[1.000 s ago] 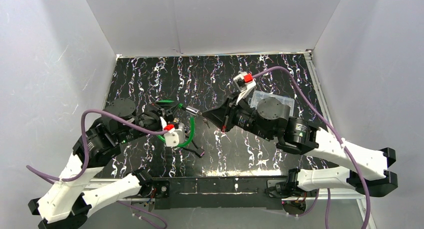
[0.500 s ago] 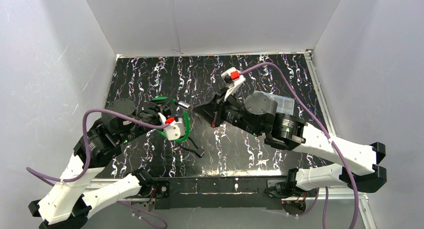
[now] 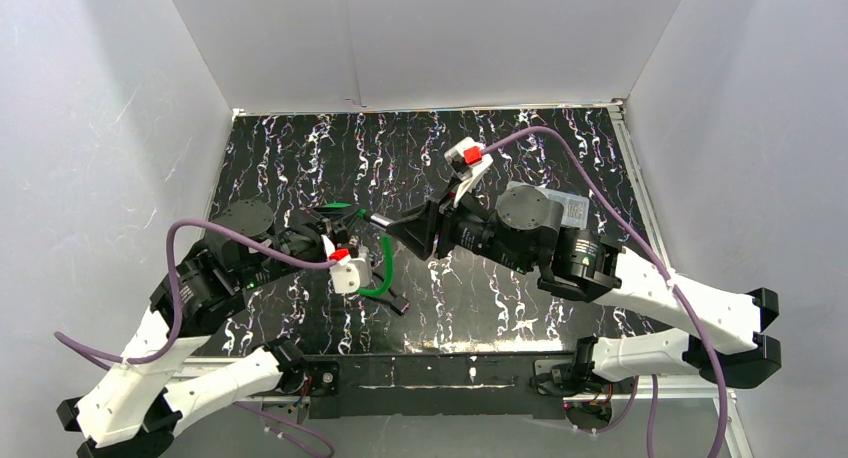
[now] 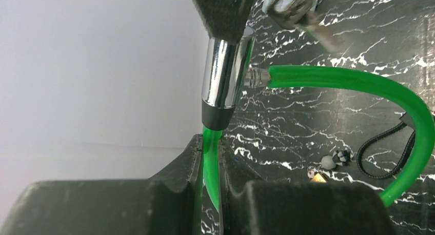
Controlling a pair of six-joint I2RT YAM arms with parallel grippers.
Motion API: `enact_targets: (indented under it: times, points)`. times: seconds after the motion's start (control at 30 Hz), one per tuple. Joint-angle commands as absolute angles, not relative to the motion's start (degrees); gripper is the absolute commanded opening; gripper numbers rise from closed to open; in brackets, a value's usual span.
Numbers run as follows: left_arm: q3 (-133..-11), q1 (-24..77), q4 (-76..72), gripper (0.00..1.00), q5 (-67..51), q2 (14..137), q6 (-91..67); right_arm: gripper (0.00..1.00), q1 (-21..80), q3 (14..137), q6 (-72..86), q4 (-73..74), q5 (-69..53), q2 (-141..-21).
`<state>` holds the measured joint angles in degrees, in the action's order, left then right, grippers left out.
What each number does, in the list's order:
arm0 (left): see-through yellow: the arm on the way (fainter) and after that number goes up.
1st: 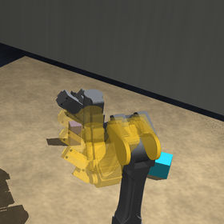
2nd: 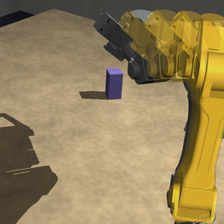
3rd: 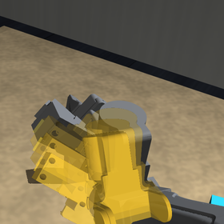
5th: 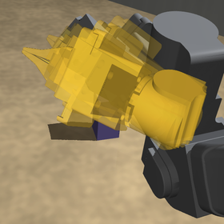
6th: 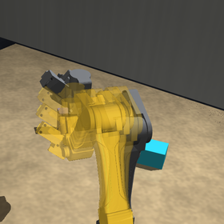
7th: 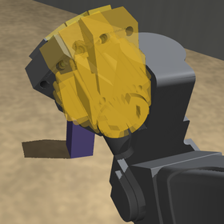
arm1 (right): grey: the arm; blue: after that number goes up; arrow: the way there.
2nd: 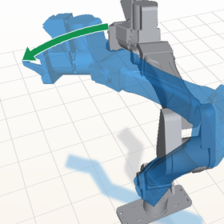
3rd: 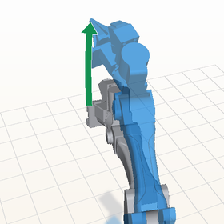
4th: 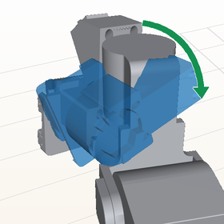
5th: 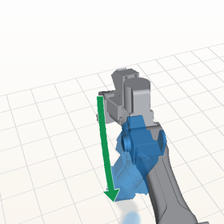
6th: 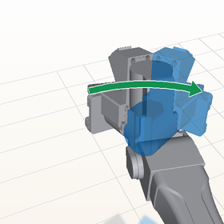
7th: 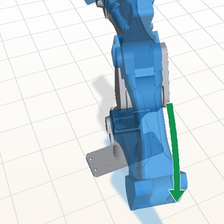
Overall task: Unlock with the key
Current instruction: Unlock the lock.
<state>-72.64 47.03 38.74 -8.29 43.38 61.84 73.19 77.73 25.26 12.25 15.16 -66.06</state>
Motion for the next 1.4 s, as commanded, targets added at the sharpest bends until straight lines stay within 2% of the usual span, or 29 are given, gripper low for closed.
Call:
enact_targets:
  times: [0.0, 0.13, 0.27, 0.63, 0.77, 0.87, 0.93, 1.13, 1.17, 1.2, 1.23, 1.3, 1.33, 1.37]
  points:
    - [-73.42, 48.19, 33.28, 0.00, -13.19, 42.89, 61.36, 0.53, 72.86, 78.24, 23.73, 12.59, 15.85, -65.26]
    - [-73.74, 48.21, 33.89, 0.00, -11.35, 43.34, 61.45, 0.58, 72.87, 82.13, 22.24, 15.88, 15.47, -65.74]
    - [-73.29, 48.16, 34.19, 0.00, -10.82, 42.98, 61.92, 0.58, 72.86, 83.88, 21.15, 17.68, 15.04, -66.31]
    - [-74.64, 48.10, 35.06, 0.00, -10.74, 43.89, 62.48, 0.43, 72.87, 91.61, 18.99, 24.70, 10.95, -71.98]
    - [-74.84, 48.16, 35.07, 0.00, -10.40, 44.04, 62.99, 0.51, 72.86, 94.03, 18.54, 28.24, 9.82, -74.22]
    - [-75.08, 48.16, 35.07, 0.00, -10.08, 43.91, 63.10, 0.50, 72.78, 96.41, 18.29, 30.90, 9.79, -75.94]
    - [-75.06, 48.15, 35.06, 0.00, -9.95, 43.74, 63.17, 0.43, 72.50, 97.26, 18.30, 31.98, 9.36, -76.73]
    - [-75.10, 48.17, 35.92, 0.00, -11.37, 43.15, 63.11, 0.02, 71.86, 95.54, 17.65, 29.38, 7.69, -74.97]
    - [-75.24, 48.16, 36.74, 0.00, -12.44, 42.96, 62.95, 0.01, 71.79, 94.93, 17.02, 28.58, 7.40, -74.32]
    - [-75.47, 48.20, 37.47, 0.03, -13.64, 42.78, 62.43, 0.01, 71.81, 94.23, 16.22, 27.72, 6.78, -73.66]
    - [-75.88, 48.12, 38.48, 0.20, -15.26, 42.70, 61.22, 0.01, 71.78, 93.73, 15.29, 27.32, 6.13, -73.10]
    - [-77.32, 48.19, 41.21, 0.79, -19.08, 43.19, 57.47, 0.01, 71.78, 93.52, 13.07, 27.37, 3.81, -72.47]
    - [-78.53, 48.10, 43.80, 0.94, -20.92, 43.84, 55.28, 0.01, 71.77, 93.59, 12.02, 27.81, 2.27, -72.31]
    - [-79.92, 48.16, 45.45, 0.98, -22.77, 44.66, 53.39, 0.01, 71.80, 93.74, 11.27, 28.11, 0.82, -72.21]
